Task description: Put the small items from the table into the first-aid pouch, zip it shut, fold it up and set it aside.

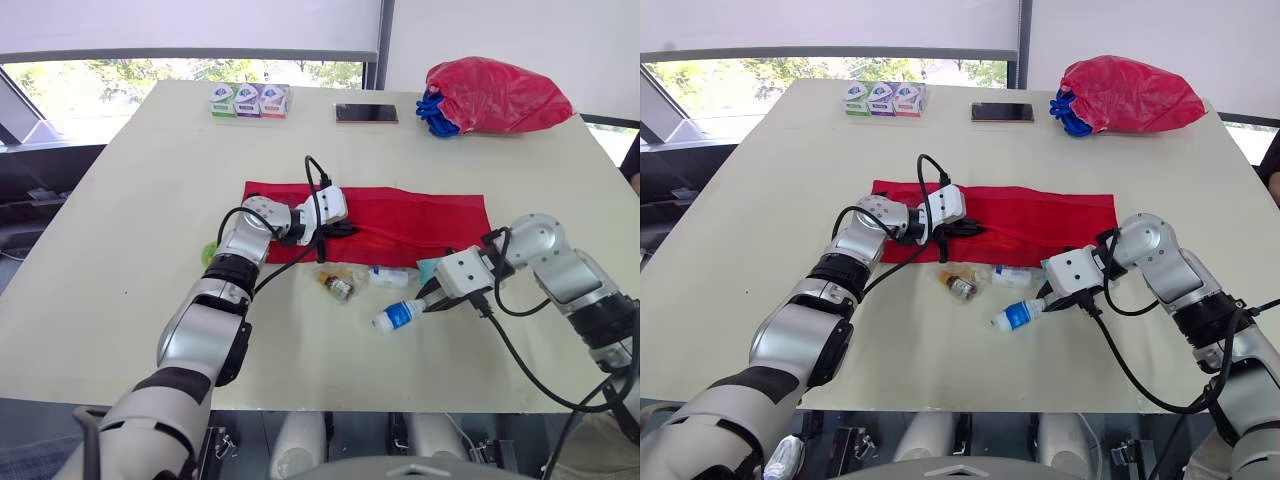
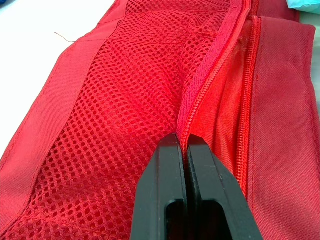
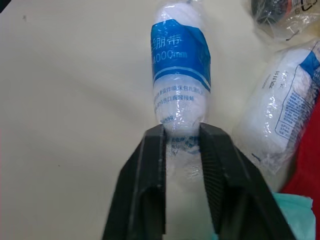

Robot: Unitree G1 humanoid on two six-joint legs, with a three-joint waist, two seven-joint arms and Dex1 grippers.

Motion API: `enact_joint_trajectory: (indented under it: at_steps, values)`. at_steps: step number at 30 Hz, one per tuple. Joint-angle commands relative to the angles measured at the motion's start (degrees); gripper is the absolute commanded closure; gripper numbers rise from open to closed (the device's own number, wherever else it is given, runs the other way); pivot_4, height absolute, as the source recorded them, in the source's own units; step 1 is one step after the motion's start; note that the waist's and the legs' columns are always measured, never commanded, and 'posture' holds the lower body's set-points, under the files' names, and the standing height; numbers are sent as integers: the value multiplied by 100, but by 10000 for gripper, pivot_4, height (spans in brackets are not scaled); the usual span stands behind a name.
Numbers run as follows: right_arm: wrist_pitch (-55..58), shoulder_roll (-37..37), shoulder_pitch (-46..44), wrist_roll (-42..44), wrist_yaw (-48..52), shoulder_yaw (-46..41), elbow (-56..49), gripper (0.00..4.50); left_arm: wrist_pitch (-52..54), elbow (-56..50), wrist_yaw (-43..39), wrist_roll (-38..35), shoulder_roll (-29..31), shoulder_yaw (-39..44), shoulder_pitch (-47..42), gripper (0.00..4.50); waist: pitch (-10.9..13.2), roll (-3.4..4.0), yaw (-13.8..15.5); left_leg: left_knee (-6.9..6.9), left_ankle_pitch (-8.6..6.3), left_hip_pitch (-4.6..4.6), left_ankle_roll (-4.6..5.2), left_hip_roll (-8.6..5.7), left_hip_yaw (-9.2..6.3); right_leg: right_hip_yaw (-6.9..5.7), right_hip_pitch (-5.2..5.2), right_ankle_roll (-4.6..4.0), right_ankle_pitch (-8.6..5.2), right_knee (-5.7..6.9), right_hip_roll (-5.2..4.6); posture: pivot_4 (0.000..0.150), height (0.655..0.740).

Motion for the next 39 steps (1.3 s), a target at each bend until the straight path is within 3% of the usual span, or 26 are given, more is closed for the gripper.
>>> enact_joint_trajectory:
  at_steps: [1, 8, 11, 14, 21, 25, 31, 39]
  values:
    - [191, -73, 94, 2, -118, -126, -332, 35274, -30, -169, 13, -77, -41, 16, -54, 45000, 0, 0, 0, 0, 0, 0, 0, 0, 0, 0, 0, 0, 0, 0, 0, 1500, 7400]
    - [411, -170, 216, -126, -271, -100, -544, 35274, -52, -159, 24, -66, -61, 7, -48, 45000, 0, 0, -2, 0, 0, 2, 0, 0, -1, 0, 0, 0, 0, 2, 1, 1500, 7400]
    - [592, -237, 315, -99, -322, -153, -697, 42900, -54, -158, 34, -68, -65, 15, -45, 45000, 0, 0, 0, 0, -1, 1, 1, 0, -2, -1, 0, 0, 0, 2, 1, 1500, 7400]
    - [1065, -344, 430, 156, -330, -339, -980, 44038, -14, -153, 29, -104, -63, 50, -50, 45000, 0, 0, 1, 0, -1, 1, 1, 0, -2, -1, 0, 0, 0, 2, 1, 1500, 7400]
    - [3956, -389, 424, 1243, -900, -1113, -1948, 44038, 157, -144, 102, -237, -46, 186, -73, 45000, 0, 0, -1, 0, -3, 0, 6, 1, -4, -2, -1, -1, 0, 3, 0, 1500, 7400]
    - [6050, 112, -32, 1704, -1994, -1656, -1887, 44038, 338, -170, 188, -405, -66, 331, -105, 45000, 0, 0, -11, 1, -12, 0, 20, 2, -4, -1, -1, -2, 1, 3, -1, 1500, 7400]
    - [7824, 762, -464, 1800, -3286, -1579, -2006, 44038, 558, -315, 259, -544, -138, 407, -118, 45000, -2, 3, -8, -1, -12, -2, 20, 3, -10, -5, -5, -4, 1, 9, 0, 1500, 7400]
    - [8891, 1046, -778, 1974, -4045, -1230, -1927, 44038, 738, -655, 276, -613, -145, 364, 16, 45000, -2, 3, -13, -2, -13, -21, 22, -3, -9, -6, -12, -3, 2, 3, -4, 1500, 7400]
